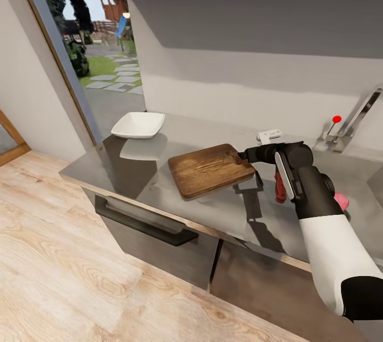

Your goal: In the kitchen, take the Vidalia onion out of the sink, dice it on the chopping board with the paring knife, put the diced onion into the bowl on the countertop, then place both the paring knife and the chopping board into the sink.

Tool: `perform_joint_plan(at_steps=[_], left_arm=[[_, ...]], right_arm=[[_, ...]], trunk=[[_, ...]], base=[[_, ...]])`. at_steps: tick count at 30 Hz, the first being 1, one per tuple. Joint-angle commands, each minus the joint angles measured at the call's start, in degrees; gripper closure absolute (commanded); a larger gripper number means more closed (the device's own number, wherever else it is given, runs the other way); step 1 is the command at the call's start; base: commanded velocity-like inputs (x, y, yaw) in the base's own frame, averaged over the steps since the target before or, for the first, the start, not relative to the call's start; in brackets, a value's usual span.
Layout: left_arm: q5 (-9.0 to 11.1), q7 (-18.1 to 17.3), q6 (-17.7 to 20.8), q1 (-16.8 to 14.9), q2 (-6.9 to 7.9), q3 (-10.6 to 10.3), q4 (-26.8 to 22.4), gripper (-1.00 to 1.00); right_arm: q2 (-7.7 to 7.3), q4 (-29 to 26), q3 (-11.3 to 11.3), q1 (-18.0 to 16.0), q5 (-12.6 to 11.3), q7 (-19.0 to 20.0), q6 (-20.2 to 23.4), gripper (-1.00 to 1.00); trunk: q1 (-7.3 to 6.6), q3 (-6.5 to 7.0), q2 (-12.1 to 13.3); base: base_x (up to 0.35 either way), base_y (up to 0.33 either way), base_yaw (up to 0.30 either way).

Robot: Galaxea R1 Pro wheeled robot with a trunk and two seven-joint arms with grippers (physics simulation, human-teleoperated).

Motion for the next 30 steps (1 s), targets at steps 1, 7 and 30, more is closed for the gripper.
perform_joint_plan(at_steps=[1,7,30], left_arm=[[0.14,0.05,-0.17,-0.02,-0.01,0.01,0.01,-1.0],[0.14,0.03,-0.16,-0.02,-0.01,0.01,0.07,-1.0],[0.14,0.04,-0.16,-0.02,-0.01,0.01,0.08,-1.0]], right_arm=[[-0.04,-0.05,0.09,-0.04,0.57,0.43,0.2,-1.0],[-0.17,-0.06,0.08,-0.04,0.58,0.43,0.2,-1.0],[-0.05,-0.06,0.09,-0.04,0.58,0.43,0.2,-1.0]], trunk=[[0.0,-0.08,-0.02],[0.0,-0.47,-0.02],[0.0,-2.26,-0.02]], base=[[0.0,0.0,0.0],[0.0,0.0,0.0],[0.0,0.0,0.0]])
